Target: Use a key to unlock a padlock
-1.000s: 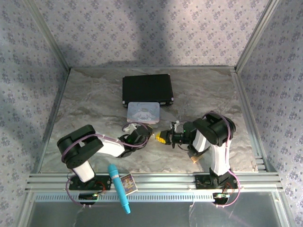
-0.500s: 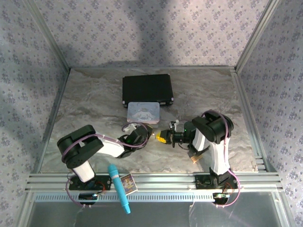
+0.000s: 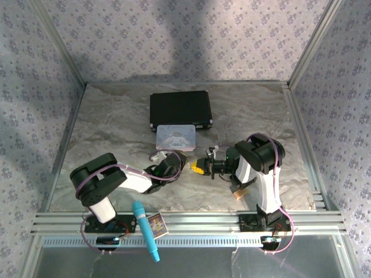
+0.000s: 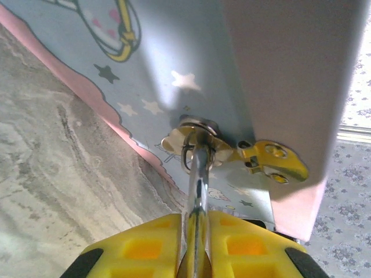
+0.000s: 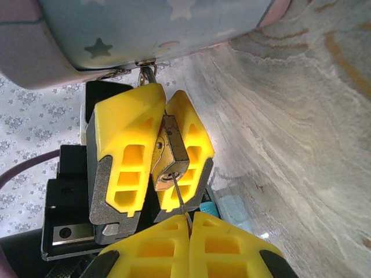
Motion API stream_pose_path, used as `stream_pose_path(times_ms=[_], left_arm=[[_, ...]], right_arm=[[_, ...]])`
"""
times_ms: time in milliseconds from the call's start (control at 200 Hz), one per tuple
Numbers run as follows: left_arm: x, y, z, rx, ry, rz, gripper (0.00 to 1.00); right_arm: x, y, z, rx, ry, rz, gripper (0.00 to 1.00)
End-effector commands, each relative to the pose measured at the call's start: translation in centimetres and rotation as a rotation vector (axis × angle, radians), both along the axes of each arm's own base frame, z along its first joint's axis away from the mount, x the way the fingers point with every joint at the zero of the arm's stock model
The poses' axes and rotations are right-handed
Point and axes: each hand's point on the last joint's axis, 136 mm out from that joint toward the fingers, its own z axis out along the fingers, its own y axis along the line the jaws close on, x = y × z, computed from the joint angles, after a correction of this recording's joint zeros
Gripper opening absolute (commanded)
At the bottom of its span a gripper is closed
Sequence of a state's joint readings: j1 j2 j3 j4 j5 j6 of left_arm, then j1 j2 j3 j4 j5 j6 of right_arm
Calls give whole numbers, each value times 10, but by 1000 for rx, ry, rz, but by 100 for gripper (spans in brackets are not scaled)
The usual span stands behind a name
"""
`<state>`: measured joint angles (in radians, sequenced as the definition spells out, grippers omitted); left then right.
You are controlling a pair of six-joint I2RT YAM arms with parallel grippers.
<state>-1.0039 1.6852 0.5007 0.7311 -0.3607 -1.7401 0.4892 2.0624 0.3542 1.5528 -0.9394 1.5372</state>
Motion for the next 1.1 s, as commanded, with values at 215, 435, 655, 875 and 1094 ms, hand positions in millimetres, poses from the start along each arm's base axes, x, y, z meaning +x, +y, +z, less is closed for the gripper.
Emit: stream_pose_path(times_ms=[215, 435, 655, 875, 1094], left_arm=[[-38, -54, 11, -118, 40, -246, 0], [-39, -56, 17, -129, 32, -256, 0], [-39, -58, 14, -121, 39, -261, 0], [-38, -66, 17, -149, 30, -279, 0], [-41, -67, 18, -157, 32, -291, 0]], right_arm=[[29, -14, -46, -113, 150, -144, 0], [33, -22, -55, -128, 164, -165, 0], [34, -20, -54, -126, 152, -165, 0], [37, -18, -53, -122, 145, -165, 0], [44, -19, -50, -113, 133, -169, 0]])
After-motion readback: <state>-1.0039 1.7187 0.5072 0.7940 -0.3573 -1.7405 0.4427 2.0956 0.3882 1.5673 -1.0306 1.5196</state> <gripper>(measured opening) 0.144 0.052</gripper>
